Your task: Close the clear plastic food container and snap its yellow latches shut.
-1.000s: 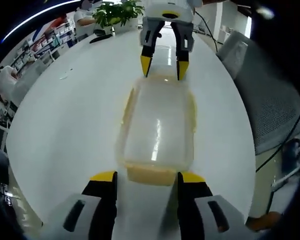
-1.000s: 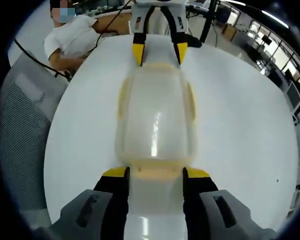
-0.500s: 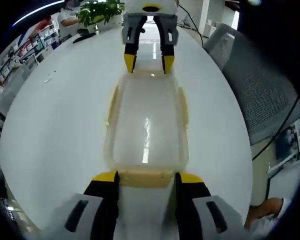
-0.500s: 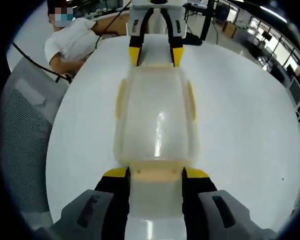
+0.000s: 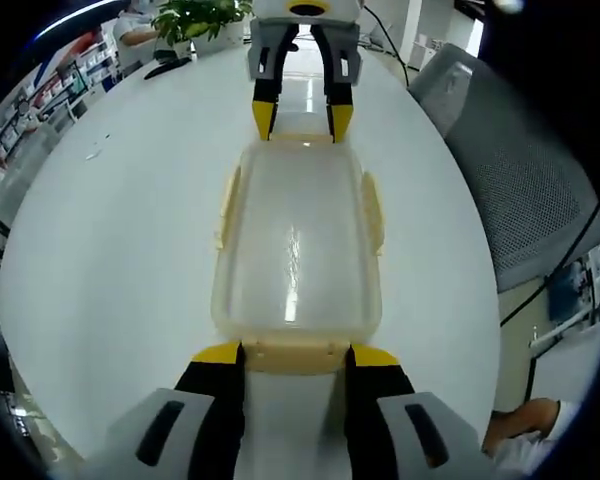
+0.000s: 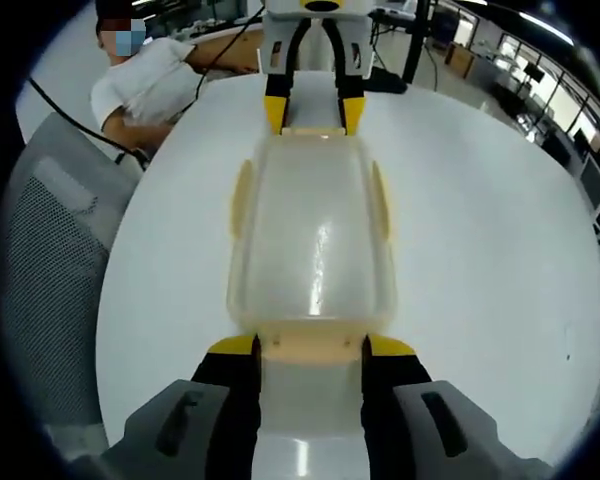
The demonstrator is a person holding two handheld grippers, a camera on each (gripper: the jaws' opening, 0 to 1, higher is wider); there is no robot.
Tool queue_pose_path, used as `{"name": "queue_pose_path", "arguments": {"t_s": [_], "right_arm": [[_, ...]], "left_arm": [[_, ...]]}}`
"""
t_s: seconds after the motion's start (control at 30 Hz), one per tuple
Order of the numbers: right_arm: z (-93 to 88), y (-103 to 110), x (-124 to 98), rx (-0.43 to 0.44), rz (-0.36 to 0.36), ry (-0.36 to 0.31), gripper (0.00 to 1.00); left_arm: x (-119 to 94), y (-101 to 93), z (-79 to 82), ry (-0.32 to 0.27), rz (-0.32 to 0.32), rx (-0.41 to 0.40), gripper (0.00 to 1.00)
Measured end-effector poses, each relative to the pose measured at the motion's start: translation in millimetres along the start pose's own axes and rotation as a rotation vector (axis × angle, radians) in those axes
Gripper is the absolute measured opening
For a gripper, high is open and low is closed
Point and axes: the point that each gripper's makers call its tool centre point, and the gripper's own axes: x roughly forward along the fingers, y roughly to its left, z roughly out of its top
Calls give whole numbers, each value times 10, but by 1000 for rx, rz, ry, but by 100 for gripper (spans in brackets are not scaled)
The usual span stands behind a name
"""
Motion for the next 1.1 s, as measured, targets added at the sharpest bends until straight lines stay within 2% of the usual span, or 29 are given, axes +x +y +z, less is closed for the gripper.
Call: {"name": "queue_pose_path", "arguments": {"t_s": [0.57, 1.1], "right_arm": [[132, 67, -204, -20, -6, -25, 36], [221, 196, -560, -44, 3, -44, 36]], "left_arm": [[-209, -56, 59, 26, 12, 16, 33], [-491, -205, 274, 33, 18, 5, 33]]}}
